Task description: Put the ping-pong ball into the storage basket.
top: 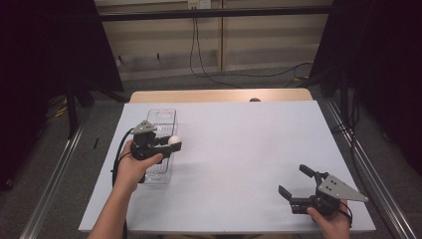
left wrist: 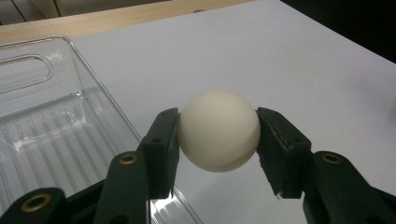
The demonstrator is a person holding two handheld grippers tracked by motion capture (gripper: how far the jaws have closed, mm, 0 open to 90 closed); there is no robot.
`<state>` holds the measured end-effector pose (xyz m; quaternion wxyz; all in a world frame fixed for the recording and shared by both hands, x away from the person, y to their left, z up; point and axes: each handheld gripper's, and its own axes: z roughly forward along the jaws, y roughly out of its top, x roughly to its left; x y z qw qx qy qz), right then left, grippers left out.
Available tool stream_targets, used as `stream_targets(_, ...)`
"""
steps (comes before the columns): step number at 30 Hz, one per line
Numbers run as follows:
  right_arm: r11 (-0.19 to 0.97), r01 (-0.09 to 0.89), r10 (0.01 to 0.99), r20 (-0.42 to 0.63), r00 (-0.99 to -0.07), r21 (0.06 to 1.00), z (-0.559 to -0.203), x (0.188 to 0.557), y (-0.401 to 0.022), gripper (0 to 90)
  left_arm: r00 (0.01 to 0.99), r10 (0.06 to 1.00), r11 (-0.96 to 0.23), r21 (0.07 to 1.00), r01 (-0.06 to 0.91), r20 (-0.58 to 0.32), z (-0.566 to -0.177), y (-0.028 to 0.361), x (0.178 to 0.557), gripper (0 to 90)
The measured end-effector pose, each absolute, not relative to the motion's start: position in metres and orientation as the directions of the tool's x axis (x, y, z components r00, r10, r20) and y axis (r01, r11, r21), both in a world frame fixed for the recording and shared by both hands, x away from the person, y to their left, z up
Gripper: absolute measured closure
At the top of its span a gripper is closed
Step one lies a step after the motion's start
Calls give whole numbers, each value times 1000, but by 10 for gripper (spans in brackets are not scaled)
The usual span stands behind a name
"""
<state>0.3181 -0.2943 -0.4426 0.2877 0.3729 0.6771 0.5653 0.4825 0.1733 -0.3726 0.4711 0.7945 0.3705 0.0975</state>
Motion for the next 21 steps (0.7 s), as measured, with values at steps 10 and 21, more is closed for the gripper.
stream_targets(10,83,182,829,33,-558,980,-443,318,-294,14,696,693,-278,820,500,-189,-373,179,483,511)
stream_targets(21,85,179,830,30,-557,980,-443,318,-294,14,692,698,-279,821,498,-183,-371,184,483,511)
